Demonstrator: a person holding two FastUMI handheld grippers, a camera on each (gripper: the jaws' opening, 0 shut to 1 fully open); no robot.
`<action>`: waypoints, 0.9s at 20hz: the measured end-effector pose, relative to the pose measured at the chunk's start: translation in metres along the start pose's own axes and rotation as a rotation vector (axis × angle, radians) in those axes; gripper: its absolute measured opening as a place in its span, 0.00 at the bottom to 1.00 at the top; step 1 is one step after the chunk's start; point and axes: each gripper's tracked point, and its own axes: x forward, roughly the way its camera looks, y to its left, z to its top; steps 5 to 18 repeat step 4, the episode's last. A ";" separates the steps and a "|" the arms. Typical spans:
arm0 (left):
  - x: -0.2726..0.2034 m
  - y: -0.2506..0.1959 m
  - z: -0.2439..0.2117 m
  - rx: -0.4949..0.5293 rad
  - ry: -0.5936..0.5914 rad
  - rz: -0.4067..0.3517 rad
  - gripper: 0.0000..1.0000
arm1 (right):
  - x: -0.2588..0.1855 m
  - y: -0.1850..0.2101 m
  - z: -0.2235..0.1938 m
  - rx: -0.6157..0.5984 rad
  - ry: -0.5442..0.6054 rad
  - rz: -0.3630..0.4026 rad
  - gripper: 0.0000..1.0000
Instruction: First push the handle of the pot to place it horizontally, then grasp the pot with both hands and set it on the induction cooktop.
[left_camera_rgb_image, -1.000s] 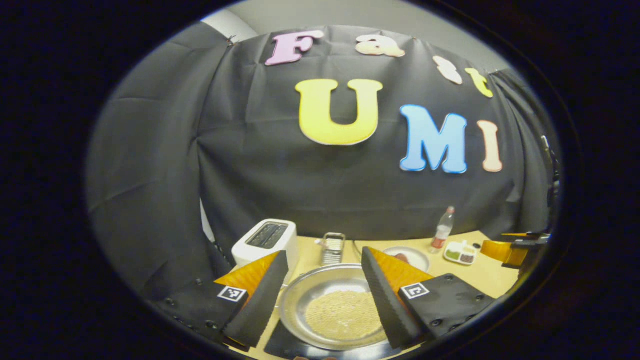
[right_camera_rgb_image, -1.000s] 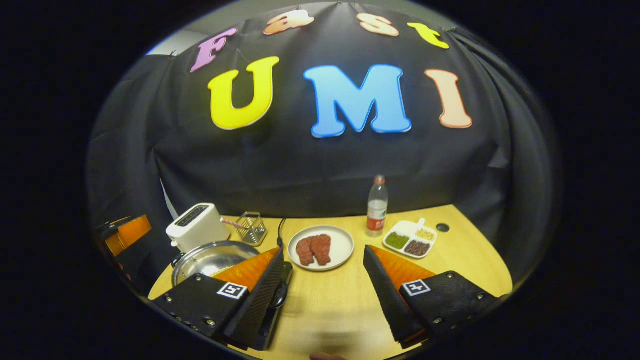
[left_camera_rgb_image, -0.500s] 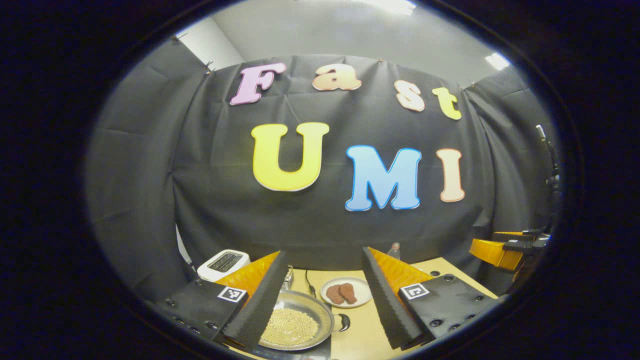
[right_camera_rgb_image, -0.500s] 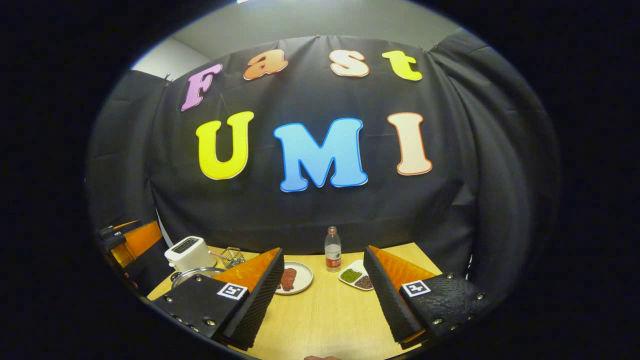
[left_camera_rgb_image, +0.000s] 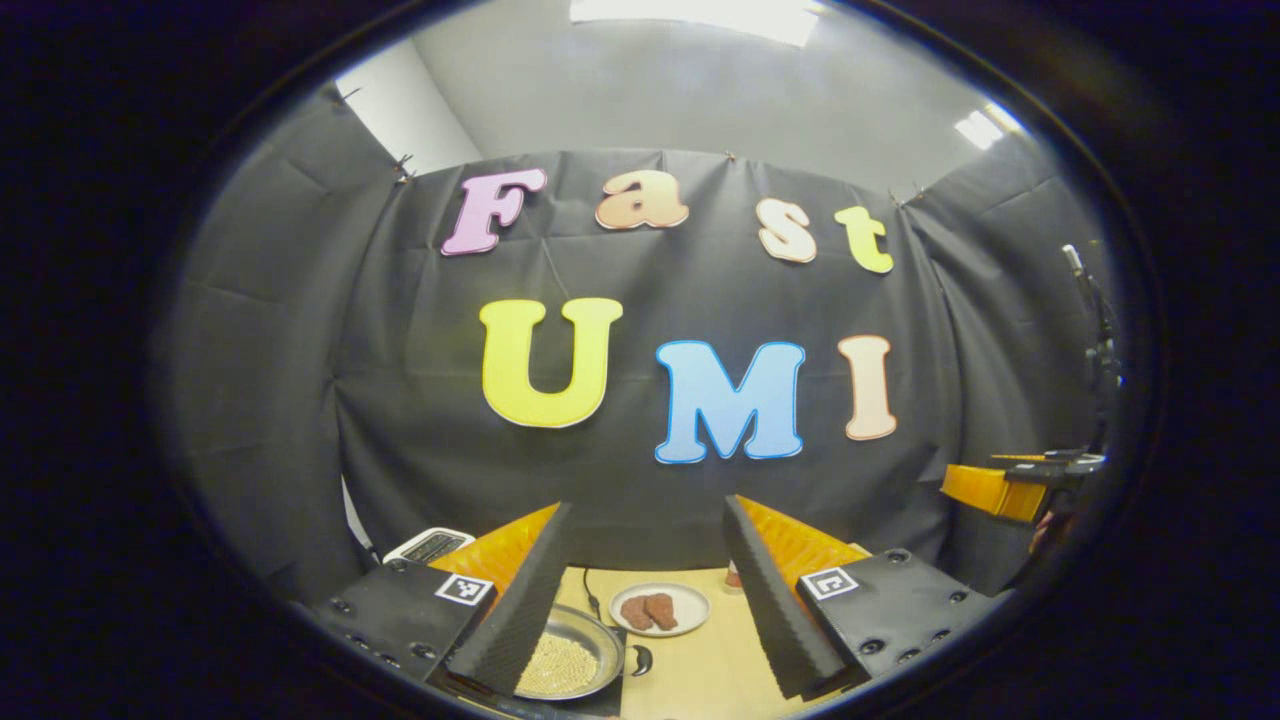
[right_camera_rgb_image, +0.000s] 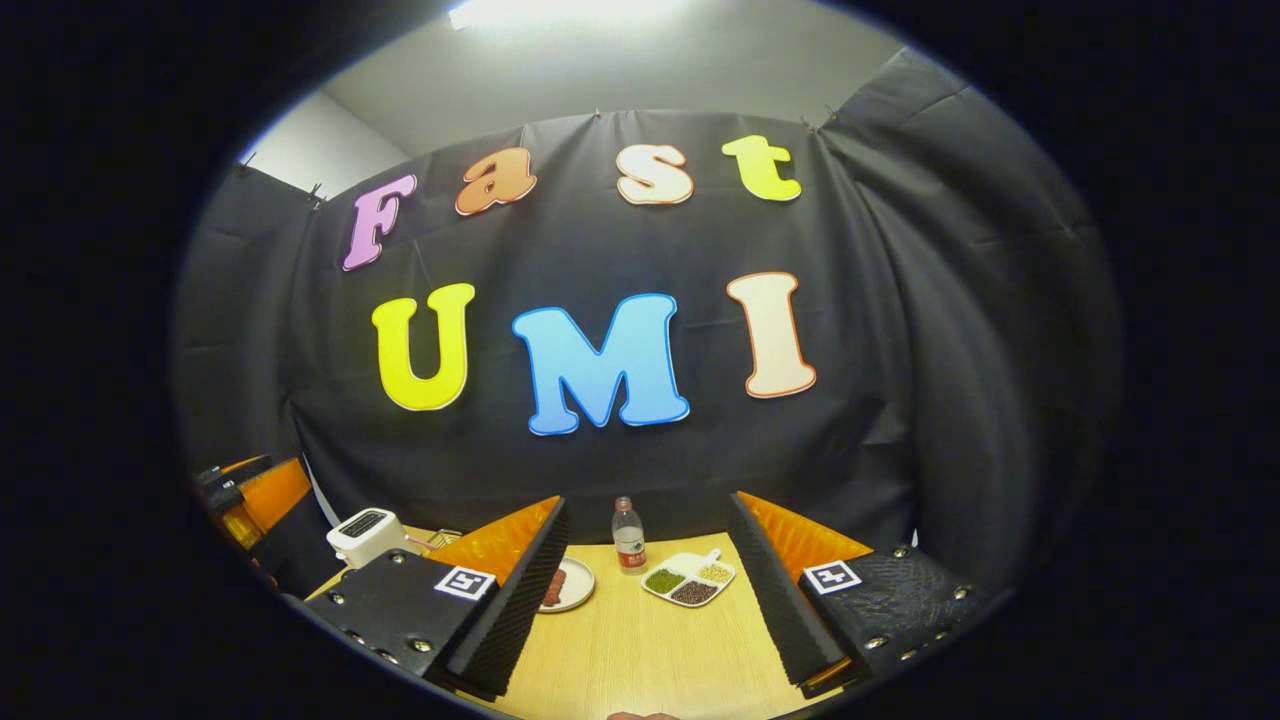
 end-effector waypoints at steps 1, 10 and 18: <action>0.000 0.001 0.002 0.008 -0.001 -0.001 1.00 | -0.002 0.001 0.002 -0.003 -0.007 -0.001 0.97; -0.001 0.004 0.003 0.019 -0.010 -0.004 0.92 | -0.005 0.005 0.004 -0.014 -0.011 -0.018 0.96; -0.001 0.004 0.003 0.019 -0.010 -0.004 0.92 | -0.005 0.005 0.004 -0.014 -0.011 -0.018 0.96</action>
